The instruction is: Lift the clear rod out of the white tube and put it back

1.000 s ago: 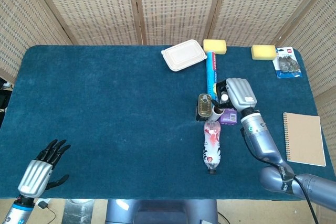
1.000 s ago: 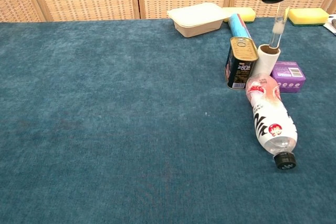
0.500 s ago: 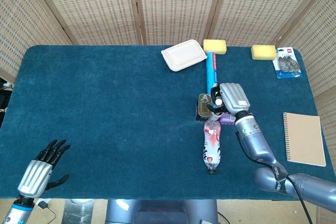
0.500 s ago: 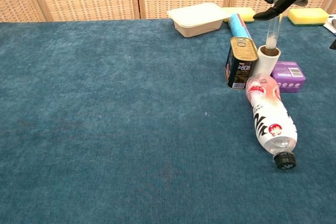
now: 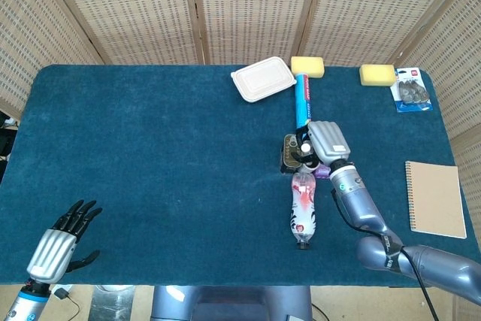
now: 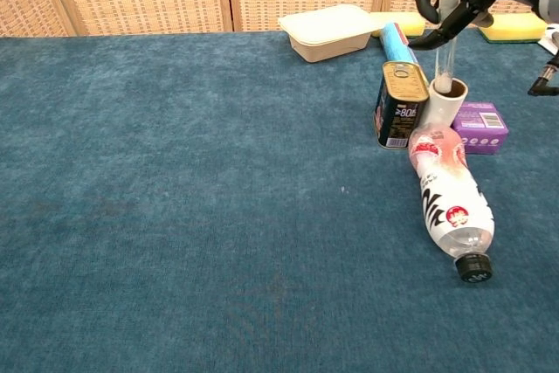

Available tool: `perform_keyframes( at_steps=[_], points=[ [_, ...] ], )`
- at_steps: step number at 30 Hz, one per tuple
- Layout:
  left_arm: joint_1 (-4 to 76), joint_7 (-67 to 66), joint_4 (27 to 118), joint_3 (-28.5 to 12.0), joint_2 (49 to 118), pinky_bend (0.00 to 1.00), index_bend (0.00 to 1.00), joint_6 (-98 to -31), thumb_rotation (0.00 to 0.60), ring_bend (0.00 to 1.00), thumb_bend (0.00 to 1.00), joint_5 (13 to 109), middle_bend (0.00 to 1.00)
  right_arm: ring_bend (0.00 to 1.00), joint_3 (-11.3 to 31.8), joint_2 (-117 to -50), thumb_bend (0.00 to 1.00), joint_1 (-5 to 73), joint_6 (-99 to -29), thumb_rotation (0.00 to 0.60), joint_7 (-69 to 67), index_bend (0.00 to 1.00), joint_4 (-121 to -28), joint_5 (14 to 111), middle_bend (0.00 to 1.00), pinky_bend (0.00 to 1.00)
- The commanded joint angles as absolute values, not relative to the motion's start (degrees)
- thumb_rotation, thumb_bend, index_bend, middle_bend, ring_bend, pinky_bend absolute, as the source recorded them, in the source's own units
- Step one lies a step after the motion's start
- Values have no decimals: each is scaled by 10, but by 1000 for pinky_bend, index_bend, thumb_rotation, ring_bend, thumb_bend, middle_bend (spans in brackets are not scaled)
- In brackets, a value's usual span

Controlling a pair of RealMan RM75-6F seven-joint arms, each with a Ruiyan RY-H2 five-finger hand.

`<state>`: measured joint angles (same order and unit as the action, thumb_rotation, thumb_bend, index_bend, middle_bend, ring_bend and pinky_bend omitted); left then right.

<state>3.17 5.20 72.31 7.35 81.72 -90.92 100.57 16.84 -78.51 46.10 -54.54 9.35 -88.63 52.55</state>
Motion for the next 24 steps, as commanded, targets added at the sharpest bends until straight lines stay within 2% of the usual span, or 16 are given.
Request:
perform_keyframes(
  at_steps=[1,24],
  points=[
    [32,52,723,73,817,224,104,-908,600,41,164,1005,98,927,169,-791,309,464,-541,600,93,825,-880,524,958,834],
    [35,50,727,74,814,223,104,-901,600,41,162,1002,98,913,173,-813,285,472,-519,600,71,824,-835,530,954,816]
  ],
)
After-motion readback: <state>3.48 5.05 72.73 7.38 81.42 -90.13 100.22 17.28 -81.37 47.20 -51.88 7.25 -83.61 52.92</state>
